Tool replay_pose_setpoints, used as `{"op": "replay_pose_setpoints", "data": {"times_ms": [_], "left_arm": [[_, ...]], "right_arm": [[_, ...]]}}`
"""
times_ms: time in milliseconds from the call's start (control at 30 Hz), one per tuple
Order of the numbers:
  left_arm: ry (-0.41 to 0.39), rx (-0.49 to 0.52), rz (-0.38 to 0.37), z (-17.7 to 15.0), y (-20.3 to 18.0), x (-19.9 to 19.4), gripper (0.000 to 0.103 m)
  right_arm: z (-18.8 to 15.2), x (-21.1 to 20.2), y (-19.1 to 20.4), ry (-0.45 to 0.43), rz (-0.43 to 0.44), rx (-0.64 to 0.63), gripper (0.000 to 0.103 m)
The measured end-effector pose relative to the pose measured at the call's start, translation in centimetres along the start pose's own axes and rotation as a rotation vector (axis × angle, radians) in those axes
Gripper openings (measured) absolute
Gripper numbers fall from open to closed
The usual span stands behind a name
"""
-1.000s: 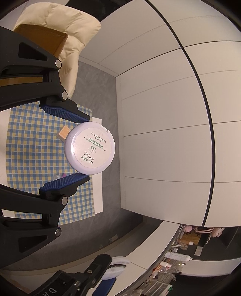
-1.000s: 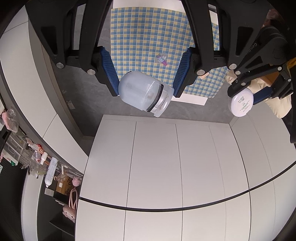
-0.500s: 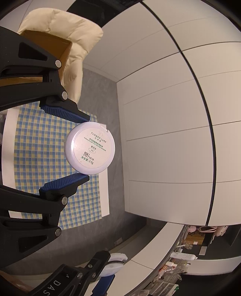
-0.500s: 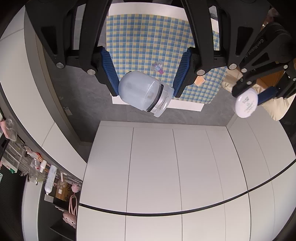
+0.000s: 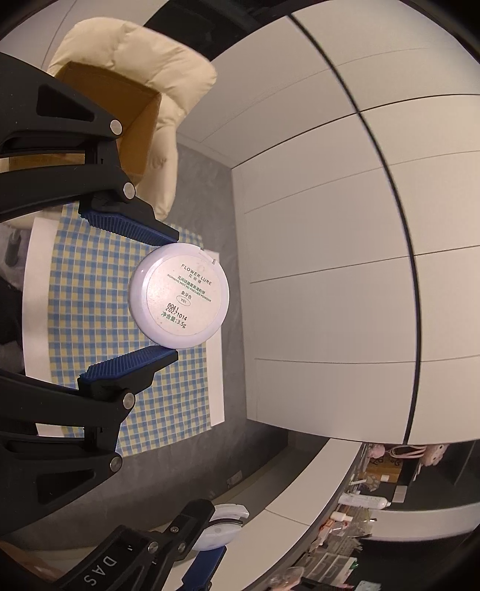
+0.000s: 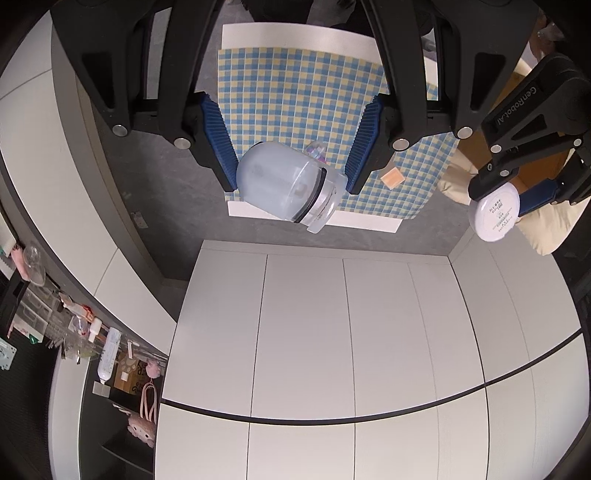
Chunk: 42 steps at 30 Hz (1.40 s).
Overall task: Organize objects
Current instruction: 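Carry the compact with the left tool while the right tool carries the container toward the box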
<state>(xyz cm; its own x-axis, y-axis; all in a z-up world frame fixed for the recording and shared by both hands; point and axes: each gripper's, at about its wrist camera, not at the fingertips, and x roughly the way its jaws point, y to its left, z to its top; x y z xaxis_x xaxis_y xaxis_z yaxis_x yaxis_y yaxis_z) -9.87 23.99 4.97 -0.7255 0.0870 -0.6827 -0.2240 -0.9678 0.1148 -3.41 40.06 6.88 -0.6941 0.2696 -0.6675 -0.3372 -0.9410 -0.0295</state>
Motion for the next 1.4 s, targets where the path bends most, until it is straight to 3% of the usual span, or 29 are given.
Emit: {"op": "replay_pose_setpoints", "data": {"times_ms": [267,667,1067,1300,1400], "left_arm": [[-0.042,0.005,0.055,-4.5,0.5,-3.3,0.056],[-0.006,0.017,-0.027,-9.9,0.1,-6.0,0.056],[-0.013,0.024,0.009,-14.0,1.3,-8.1,0.056],[0.027,0.030,-0.058,-16.6,1.6,-8.0,0.056],[0.037,0.039,-0.042,-18.0,2.0,-7.7,0.056]], "right_arm": [[-4.8,-2.5,0.0,-0.003,0.020,0.010,0.062],[-10.2,-5.2,-1.0,0.006,0.013,0.032,0.062],[-14.6,-7.8,-1.5,0.003,0.025,0.039,0.062],[-18.0,-7.6,-1.2,0.052,0.057,0.040,0.062],[-19.1,-7.8,-1.4,0.070,0.061,0.047,0.062]]}}
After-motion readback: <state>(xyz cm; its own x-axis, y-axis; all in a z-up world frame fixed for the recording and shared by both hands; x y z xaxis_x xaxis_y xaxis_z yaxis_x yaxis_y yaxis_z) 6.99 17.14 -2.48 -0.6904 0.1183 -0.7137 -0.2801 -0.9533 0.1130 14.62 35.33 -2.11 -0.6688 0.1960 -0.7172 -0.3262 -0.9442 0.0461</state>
